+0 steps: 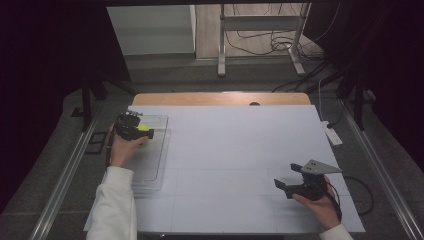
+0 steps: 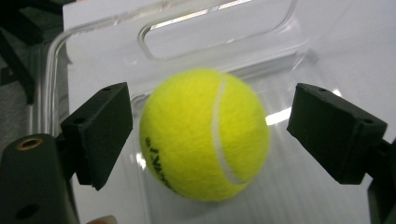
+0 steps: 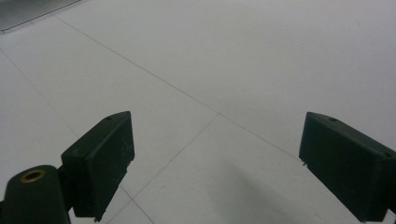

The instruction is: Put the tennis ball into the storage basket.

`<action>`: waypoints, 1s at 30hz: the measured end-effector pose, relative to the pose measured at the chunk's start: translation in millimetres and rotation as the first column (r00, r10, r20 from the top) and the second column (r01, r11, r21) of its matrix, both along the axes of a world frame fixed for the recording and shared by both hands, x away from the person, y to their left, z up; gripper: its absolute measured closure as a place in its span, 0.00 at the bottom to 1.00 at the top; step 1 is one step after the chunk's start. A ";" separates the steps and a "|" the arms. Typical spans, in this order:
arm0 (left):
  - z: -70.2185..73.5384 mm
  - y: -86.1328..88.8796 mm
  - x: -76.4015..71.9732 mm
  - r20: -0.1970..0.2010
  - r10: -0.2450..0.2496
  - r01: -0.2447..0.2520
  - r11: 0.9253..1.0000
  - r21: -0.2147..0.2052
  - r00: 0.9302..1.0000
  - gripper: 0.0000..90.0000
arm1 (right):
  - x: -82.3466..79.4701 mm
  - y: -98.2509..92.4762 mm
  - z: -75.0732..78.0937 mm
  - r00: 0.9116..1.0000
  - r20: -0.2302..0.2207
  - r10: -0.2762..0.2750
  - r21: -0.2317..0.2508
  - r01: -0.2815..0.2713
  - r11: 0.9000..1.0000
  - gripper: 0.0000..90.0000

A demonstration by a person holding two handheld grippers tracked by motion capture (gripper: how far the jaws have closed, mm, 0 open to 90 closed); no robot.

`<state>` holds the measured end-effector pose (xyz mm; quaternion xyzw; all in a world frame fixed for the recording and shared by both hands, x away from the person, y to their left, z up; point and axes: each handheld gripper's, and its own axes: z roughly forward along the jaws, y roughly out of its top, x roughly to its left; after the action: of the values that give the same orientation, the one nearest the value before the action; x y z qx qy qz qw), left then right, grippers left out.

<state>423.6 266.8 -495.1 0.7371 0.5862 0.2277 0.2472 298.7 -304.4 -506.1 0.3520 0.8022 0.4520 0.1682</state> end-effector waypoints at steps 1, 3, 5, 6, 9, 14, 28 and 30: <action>1.4 0.0 -0.6 0.009 0.000 0.000 1.000 -0.006 1.000 0.16 | 0.0 -0.1 0.0 1.000 0.000 0.000 0.000 0.000 1.000 0.12; 4.0 0.6 -1.9 0.027 0.003 -0.002 1.000 -0.025 1.000 0.16 | 0.0 -0.2 0.1 1.000 0.000 0.000 0.000 0.000 1.000 0.12; 6.9 2.0 -3.4 0.041 0.000 0.003 0.998 -0.059 0.999 0.16 | 0.0 -0.3 0.1 1.000 0.000 0.000 0.000 0.000 1.000 0.12; 8.4 2.7 -4.2 0.048 -0.003 0.006 0.997 -0.075 0.999 0.16 | -0.1 -0.5 0.2 1.000 0.000 -0.001 -0.001 0.001 1.000 0.12; 12.2 3.5 -6.8 0.066 -0.007 0.014 0.994 -0.108 0.998 0.16 | -0.1 -0.4 0.2 1.000 0.000 -0.001 0.001 0.001 1.000 0.12; 19.6 3.8 -13.0 0.100 -0.038 0.054 0.986 -0.157 0.994 0.16 | 0.2 -0.3 0.1 1.000 0.000 -0.001 0.001 0.001 1.000 0.12; 40.2 -3.7 -36.0 0.172 -0.097 0.138 0.960 -0.245 0.980 0.16 | 2.2 -1.9 -0.2 1.000 -0.005 0.000 0.016 0.000 1.000 0.12; 42.3 -6.5 -39.8 0.176 -0.111 0.153 0.956 -0.250 0.978 0.16 | 2.1 -2.6 -0.1 1.000 -0.008 0.000 0.022 0.000 1.000 0.12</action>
<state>383.8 260.3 -452.8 0.7149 0.5388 0.1897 0.4033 300.8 -307.0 -506.2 0.3559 0.7977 0.4595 0.1609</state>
